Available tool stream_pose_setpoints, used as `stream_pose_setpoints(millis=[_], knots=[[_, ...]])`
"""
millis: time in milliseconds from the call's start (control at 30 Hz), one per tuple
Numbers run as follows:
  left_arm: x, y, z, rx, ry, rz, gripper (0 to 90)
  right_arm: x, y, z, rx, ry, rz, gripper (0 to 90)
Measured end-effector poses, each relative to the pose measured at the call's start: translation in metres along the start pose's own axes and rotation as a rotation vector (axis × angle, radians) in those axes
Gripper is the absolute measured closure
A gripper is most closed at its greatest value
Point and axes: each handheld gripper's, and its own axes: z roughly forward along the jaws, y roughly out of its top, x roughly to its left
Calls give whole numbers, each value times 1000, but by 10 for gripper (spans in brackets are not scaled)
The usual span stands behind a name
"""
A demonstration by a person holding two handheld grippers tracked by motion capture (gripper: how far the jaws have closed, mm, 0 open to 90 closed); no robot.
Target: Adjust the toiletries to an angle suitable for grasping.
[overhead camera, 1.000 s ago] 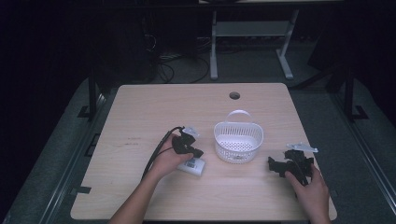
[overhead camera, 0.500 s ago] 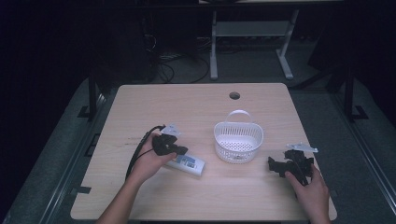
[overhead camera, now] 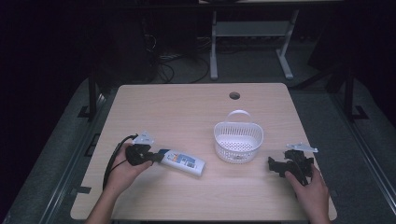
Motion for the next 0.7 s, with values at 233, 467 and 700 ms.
stream_pose_setpoints(millis=[233, 467, 700], knots=[[4, -15, -1, 12, 5, -37, 900, 0, 0, 0, 0, 0, 0, 4], [6, -16, 4, 33, 23, -29, 900, 0, 0, 0, 0, 0, 0, 4], [9, -14, 11, 42, 36, -29, 900, 0, 0, 0, 0, 0, 0, 4]])
